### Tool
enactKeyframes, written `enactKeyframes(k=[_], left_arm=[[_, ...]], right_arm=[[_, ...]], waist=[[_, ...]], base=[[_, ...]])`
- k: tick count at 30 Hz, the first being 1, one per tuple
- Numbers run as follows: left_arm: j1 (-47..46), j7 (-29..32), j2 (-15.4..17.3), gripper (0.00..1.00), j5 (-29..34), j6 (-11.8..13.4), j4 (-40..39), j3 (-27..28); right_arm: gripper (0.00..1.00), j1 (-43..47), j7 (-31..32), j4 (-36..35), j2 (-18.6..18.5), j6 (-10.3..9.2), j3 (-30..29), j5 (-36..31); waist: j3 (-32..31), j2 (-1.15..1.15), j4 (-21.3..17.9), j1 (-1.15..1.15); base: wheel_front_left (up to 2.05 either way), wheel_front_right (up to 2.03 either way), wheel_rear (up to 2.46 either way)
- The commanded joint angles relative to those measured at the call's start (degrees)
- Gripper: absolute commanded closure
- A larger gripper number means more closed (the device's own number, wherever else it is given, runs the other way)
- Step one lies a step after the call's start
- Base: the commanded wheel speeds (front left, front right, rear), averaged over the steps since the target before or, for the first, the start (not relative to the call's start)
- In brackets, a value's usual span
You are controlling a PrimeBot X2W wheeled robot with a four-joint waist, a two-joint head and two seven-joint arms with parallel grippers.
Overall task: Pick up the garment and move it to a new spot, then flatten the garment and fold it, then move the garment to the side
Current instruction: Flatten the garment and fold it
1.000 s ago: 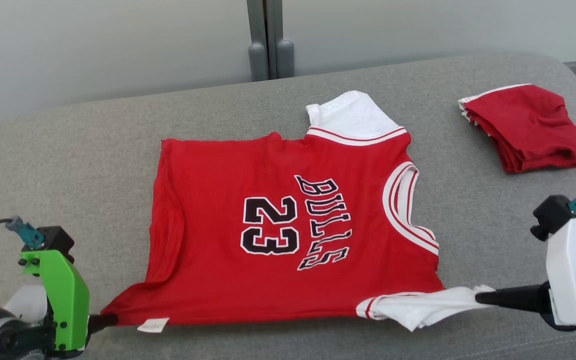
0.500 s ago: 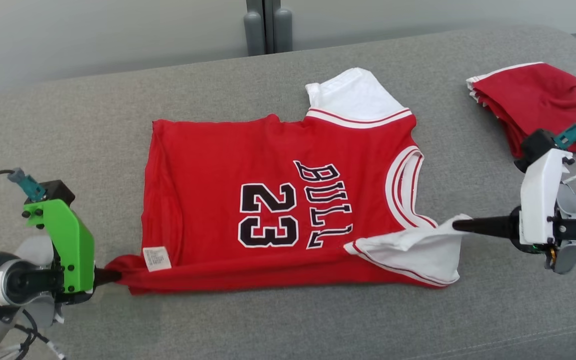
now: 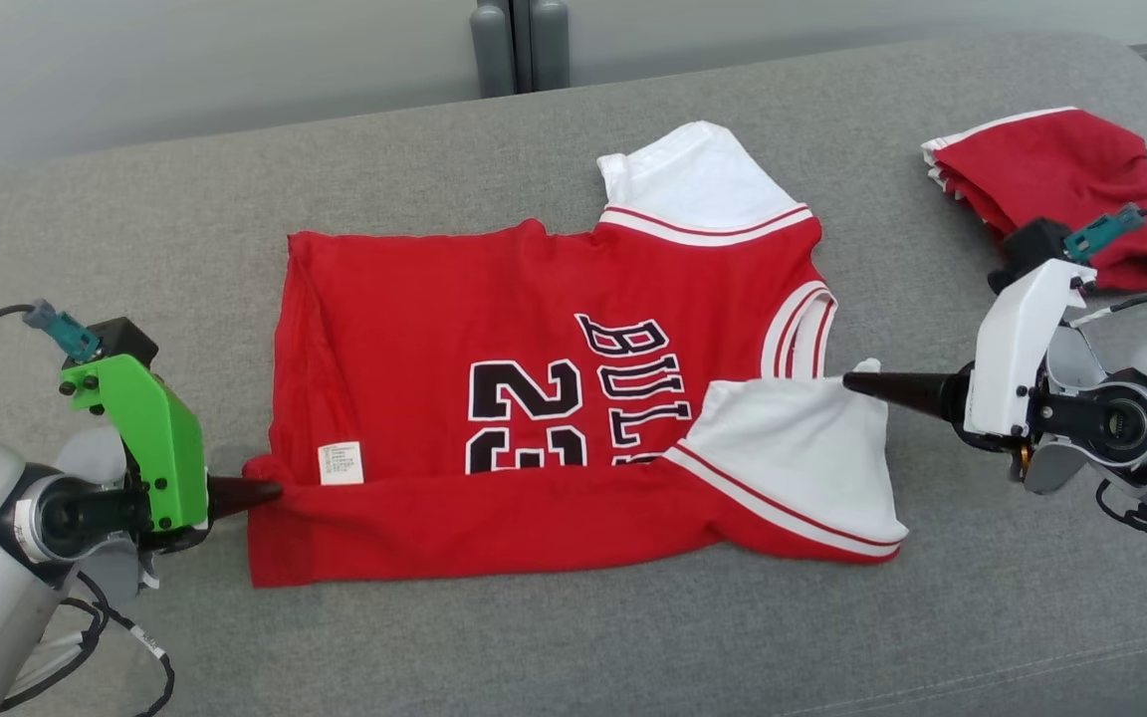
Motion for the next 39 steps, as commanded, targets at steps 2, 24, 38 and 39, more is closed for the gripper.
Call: enactKeyframes(k=[2, 24, 38, 39], left_arm=[[-0.41, -2.01, -0.09, 0.00, 0.06, -1.77, 0.46, 1.05], [20.47, -62.93, 0.40, 0.00, 26.93, 6.14, -13.51, 11.34], [41.26, -63.29, -14.11, 0.00, 49.21, 7.72, -25.13, 32.48], [42.26, -63.29, -15.48, 0.00, 49.78, 7.13, -25.15, 33.81]], right_arm=[[0.00, 0.60, -4.35, -0.07, 0.03, -0.03, -1.05, -1.71], [0.00, 32.68, -39.41, -9.62, 12.81, -0.01, -50.84, -49.39], [0.00, 53.58, -39.43, -18.96, 28.37, -0.02, -68.40, -73.29], [0.00, 54.22, -39.43, -18.67, 28.95, -0.01, -68.76, -73.62]], waist=[[-1.37, 0.00, 0.36, 0.00], [-7.09, 0.00, 1.44, 0.00], [-8.75, 0.00, 2.01, 0.00], [-8.74, 0.00, 2.14, 0.00]], base=[[0.00, 0.00, 0.00], [0.00, 0.00, 0.00], [0.00, 0.00, 0.00], [0.00, 0.00, 0.00]])
